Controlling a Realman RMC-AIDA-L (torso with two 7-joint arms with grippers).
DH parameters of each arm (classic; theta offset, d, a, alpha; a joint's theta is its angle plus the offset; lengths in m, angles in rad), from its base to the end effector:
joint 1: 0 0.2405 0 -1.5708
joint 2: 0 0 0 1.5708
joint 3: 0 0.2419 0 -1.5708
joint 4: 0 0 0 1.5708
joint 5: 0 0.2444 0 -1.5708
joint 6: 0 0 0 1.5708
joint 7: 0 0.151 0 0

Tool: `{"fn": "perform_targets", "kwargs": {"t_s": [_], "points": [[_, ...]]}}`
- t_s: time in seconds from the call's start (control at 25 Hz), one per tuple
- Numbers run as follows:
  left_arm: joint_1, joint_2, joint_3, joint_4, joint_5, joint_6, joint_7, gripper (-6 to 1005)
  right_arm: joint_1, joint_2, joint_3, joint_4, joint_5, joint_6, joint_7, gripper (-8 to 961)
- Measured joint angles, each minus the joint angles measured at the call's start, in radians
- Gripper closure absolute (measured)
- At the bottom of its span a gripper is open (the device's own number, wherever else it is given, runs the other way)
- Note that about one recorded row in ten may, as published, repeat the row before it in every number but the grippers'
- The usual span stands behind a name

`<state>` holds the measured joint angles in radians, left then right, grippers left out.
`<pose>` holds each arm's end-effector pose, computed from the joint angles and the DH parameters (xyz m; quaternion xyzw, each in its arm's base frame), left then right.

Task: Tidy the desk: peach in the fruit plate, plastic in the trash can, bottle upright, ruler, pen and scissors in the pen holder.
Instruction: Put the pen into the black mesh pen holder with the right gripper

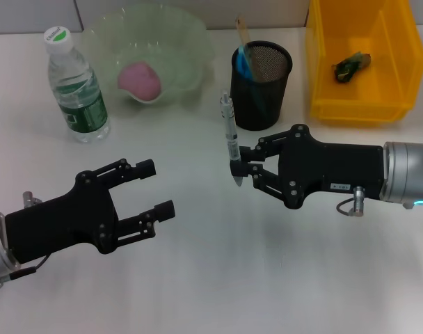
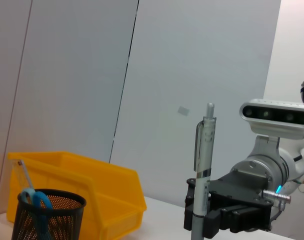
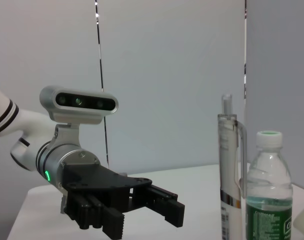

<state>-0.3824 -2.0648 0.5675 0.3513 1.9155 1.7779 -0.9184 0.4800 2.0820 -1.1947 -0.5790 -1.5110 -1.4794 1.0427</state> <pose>-0.3031 0.2637 -0.0235 -0.9037 -0.1552 -0.3758 0.1346 0.2243 0.3349 -0.0553 -0.9459 0.0572 0.3036 0.0996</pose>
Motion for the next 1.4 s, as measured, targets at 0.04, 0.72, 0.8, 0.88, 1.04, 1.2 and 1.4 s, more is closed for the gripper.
{"fn": "perform_targets", "kwargs": {"t_s": [0.04, 0.72, 0.8, 0.88, 1.04, 1.2, 1.4], "points": [[0.000, 0.000, 0.000, 0.000, 0.000, 0.000, 0.000, 245, 0.001, 0.000, 0.000, 0.011, 0.007, 0.000, -0.011, 798], [0.001, 0.000, 0.000, 0.000, 0.001, 0.000, 0.003, 245, 0.008, 0.001, 0.001, 0.072, 0.033, 0.000, -0.047, 790], [0.000, 0.000, 0.000, 0.000, 0.001, 0.000, 0.003, 245, 0.007, 0.001, 0.004, 0.073, 0.035, 0.000, -0.048, 789], [0.000, 0.000, 0.000, 0.000, 0.001, 0.000, 0.003, 245, 0.007, 0.001, 0.006, 0.073, 0.036, 0.000, -0.048, 788], [0.000, 0.000, 0.000, 0.000, 0.000, 0.000, 0.004, 245, 0.002, 0.002, 0.025, 0.081, 0.060, 0.000, -0.066, 787], [-0.001, 0.000, 0.000, 0.000, 0.000, 0.000, 0.004, 245, 0.001, 0.004, 0.051, 0.111, 0.131, 0.026, -0.138, 785], [-0.003, -0.001, 0.000, -0.001, 0.000, 0.000, 0.000, 245, 0.006, 0.003, 0.051, 0.130, 0.205, 0.072, -0.222, 783]]}}
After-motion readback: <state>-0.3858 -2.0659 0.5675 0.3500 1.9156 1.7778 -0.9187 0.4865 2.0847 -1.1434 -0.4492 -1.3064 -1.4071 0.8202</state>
